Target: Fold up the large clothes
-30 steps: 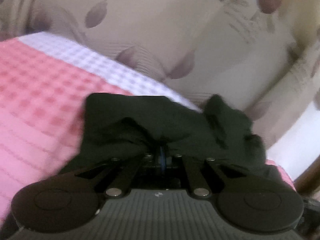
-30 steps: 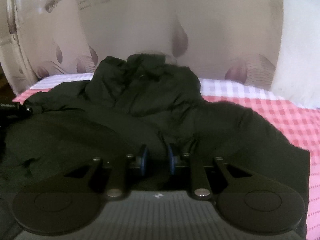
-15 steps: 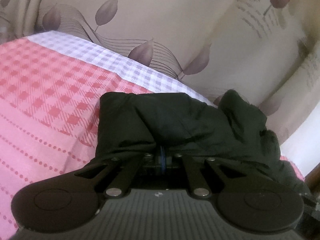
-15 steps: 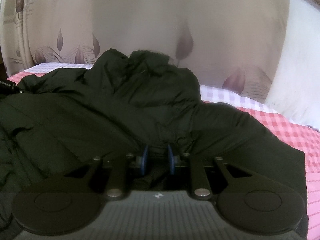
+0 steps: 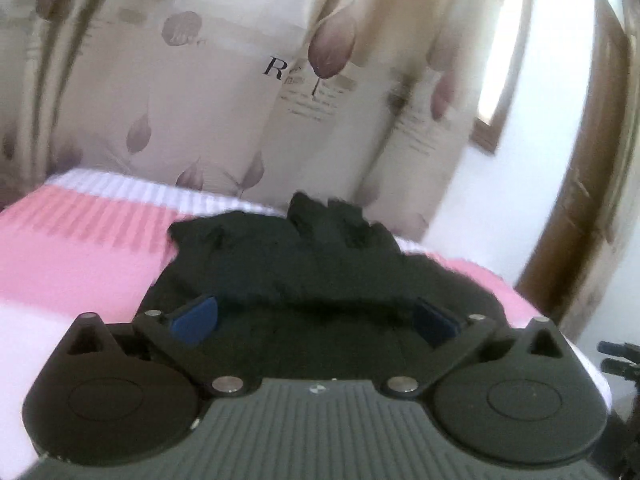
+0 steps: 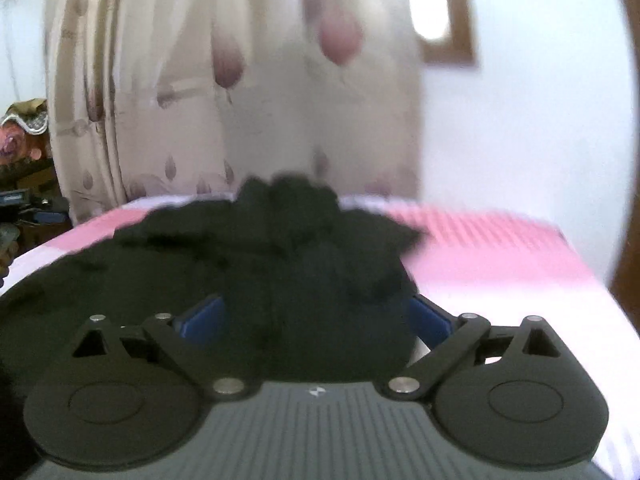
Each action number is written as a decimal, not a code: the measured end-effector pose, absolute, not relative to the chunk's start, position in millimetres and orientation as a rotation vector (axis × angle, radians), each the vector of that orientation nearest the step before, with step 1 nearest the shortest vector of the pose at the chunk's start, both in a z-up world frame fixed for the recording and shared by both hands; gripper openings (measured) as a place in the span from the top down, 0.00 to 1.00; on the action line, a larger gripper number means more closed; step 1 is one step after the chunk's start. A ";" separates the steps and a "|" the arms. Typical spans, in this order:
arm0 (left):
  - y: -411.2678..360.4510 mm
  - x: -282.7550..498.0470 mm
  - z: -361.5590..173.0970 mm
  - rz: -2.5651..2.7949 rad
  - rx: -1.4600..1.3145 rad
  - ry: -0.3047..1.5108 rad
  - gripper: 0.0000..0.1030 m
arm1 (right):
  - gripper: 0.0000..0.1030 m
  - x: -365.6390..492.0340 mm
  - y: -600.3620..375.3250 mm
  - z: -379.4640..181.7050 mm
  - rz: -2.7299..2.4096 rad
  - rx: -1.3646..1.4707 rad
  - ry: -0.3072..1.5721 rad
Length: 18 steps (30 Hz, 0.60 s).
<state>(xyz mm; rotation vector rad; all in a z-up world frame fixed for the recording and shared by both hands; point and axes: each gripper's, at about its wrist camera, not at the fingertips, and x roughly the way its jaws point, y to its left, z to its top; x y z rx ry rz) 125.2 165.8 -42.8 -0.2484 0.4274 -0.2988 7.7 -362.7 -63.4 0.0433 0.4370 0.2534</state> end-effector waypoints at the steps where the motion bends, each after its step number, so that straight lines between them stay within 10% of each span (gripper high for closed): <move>1: 168.6 106.9 -46.0 -0.292 -0.250 0.437 0.00 | 0.04 -15.9 -371.3 -68.6 0.230 0.086 0.458; 13: 250.9 -5.4 -102.1 -0.096 -0.534 0.578 0.00 | 0.08 -95.9 -399.3 -119.4 0.167 0.519 0.467; 18: 278.3 -14.9 -130.5 -0.113 -0.721 0.631 0.01 | 0.34 -75.9 -388.9 -125.0 0.182 0.519 0.512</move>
